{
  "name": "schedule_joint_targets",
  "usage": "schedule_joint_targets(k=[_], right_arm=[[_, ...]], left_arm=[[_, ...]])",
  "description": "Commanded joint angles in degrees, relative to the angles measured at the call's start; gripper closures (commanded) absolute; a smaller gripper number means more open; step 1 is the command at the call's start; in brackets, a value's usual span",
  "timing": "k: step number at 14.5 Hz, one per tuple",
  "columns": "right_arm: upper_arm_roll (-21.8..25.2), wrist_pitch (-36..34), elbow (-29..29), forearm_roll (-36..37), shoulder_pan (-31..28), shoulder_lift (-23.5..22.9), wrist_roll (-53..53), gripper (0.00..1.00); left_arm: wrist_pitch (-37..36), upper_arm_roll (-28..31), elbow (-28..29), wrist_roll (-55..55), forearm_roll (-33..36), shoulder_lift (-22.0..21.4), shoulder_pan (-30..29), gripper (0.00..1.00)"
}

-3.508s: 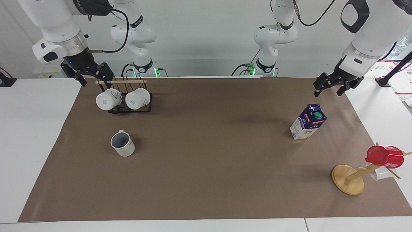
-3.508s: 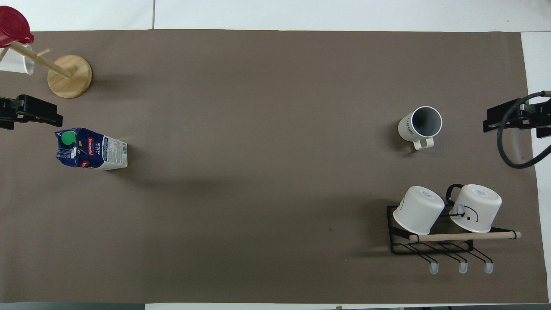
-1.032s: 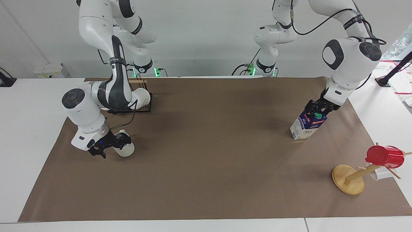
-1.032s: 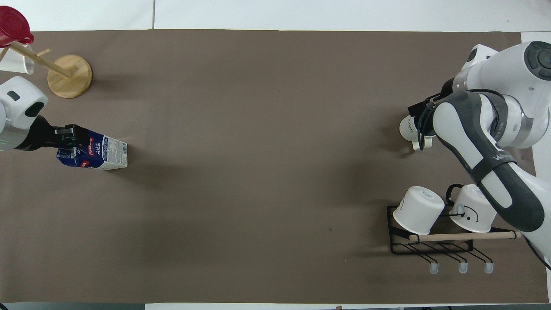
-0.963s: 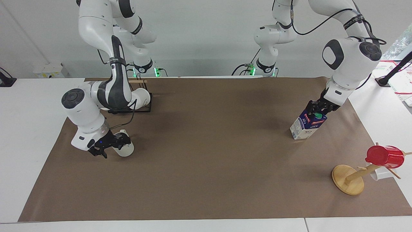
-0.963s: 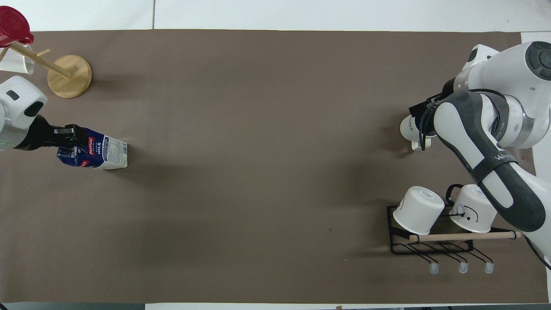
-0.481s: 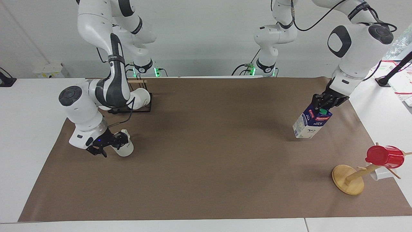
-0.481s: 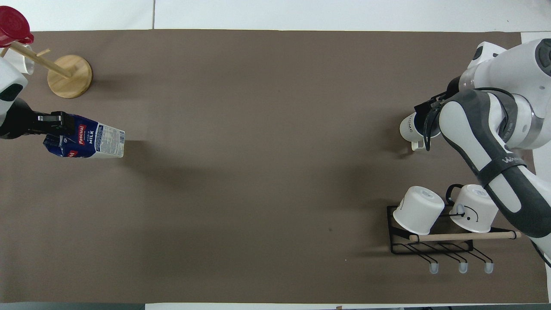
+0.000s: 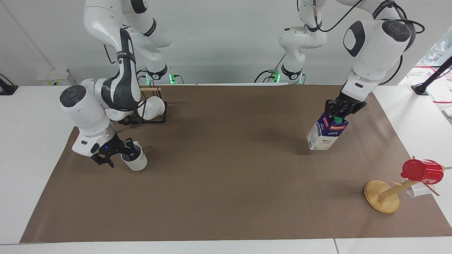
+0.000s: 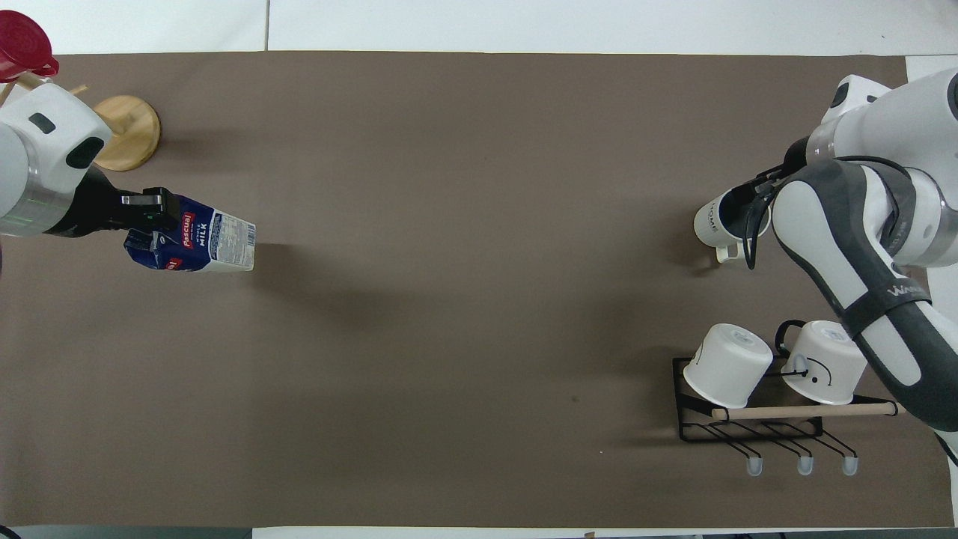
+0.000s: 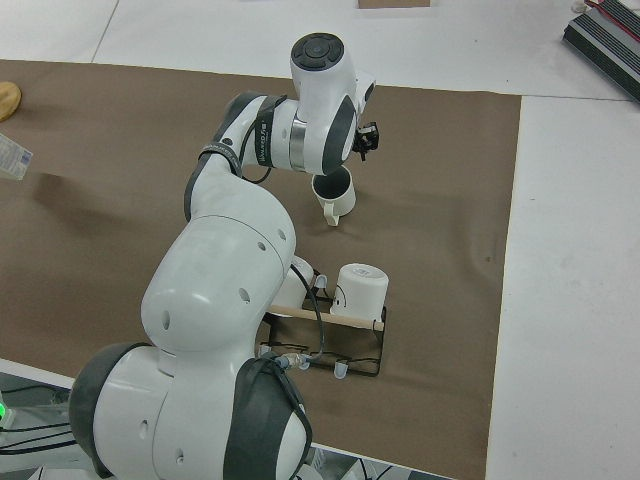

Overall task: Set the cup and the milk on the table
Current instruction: 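Grasp the milk carton with the left gripper while the right gripper grasps the mug, then carry the mug with the right gripper toward the table center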

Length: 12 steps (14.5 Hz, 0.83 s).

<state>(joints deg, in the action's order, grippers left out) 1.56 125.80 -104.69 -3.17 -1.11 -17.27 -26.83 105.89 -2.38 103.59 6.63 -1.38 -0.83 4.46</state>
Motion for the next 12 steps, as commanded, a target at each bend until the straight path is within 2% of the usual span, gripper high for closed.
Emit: schedule_joint_targets(k=[1, 2, 3, 4, 5, 10, 12], right_arm=[[-0.06, 3.47, -5.95, -0.53, -0.38, 2.77, -2.52, 0.25], [-0.06, 5.48, -6.66, -0.53, -0.47, 2.77, -2.61, 0.27], [-0.06, 6.98, -7.45, -0.53, -0.56, 2.60, -3.05, 0.43], [-0.06, 7.61, -7.63, -0.53, -0.47, 2.42, -2.96, 0.83], [-0.06, 7.44, -7.28, -0.53, -0.21, 2.33, -2.27, 1.00], [-0.15, 6.74, -5.97, -0.44, 0.32, 2.07, 1.69, 1.00], [-0.15, 3.51, -2.90, -0.26, 2.50, 2.07, 1.96, 1.00]], left_arm=[[-0.78, 0.27, -0.59, 0.76, 0.94, 0.13, 0.11, 1.00], [-0.78, 0.27, -0.59, 0.76, 0.94, 0.13, 0.02, 1.00], [-0.69, 0.27, -0.59, 0.76, 0.94, 0.13, -0.07, 1.00], [-0.60, 0.27, -0.41, 0.67, 0.94, 0.13, -0.15, 1.00], [-0.60, 0.27, -0.41, 0.67, 0.94, 0.13, -0.24, 1.00], [-0.60, 0.36, -0.32, 0.76, 0.94, 0.04, -0.51, 1.00], [-0.69, 0.36, -0.32, 0.76, 0.94, 0.04, -0.60, 1.00]])
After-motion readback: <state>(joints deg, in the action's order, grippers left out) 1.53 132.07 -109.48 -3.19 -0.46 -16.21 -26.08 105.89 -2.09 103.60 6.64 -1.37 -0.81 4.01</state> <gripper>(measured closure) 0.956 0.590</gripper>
